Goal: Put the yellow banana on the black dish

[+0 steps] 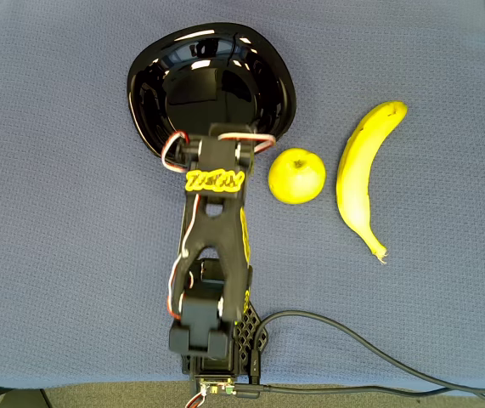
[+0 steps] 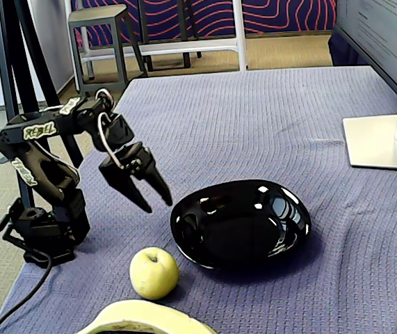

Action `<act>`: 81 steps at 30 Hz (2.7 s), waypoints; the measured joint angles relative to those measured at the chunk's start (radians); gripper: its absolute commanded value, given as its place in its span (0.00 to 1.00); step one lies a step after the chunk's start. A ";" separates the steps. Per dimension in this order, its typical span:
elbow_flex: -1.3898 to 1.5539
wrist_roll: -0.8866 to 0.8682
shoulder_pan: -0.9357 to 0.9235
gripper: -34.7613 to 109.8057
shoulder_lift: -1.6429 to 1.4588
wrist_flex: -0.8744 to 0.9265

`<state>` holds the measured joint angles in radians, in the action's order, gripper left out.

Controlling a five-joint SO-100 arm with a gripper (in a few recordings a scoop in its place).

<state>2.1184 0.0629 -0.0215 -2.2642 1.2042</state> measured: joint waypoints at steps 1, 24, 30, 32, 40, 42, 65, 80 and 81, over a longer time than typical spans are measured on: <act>-0.037 0.029 -0.008 0.30 0.029 0.000; -0.838 0.563 -0.348 0.31 0.848 -0.117; -0.882 1.052 -0.391 0.35 0.876 -0.103; -0.894 1.207 -0.405 0.36 0.885 -0.061; -0.896 1.413 -0.491 0.39 0.888 0.075; -0.896 1.420 -0.511 0.40 0.888 0.078; -0.913 1.427 -0.718 0.42 1.068 -0.003; -0.882 1.427 -0.641 0.43 1.068 0.014; -0.873 1.427 -0.641 0.43 1.072 0.005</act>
<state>1.2456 1.4895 -0.6627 -1.1919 1.2088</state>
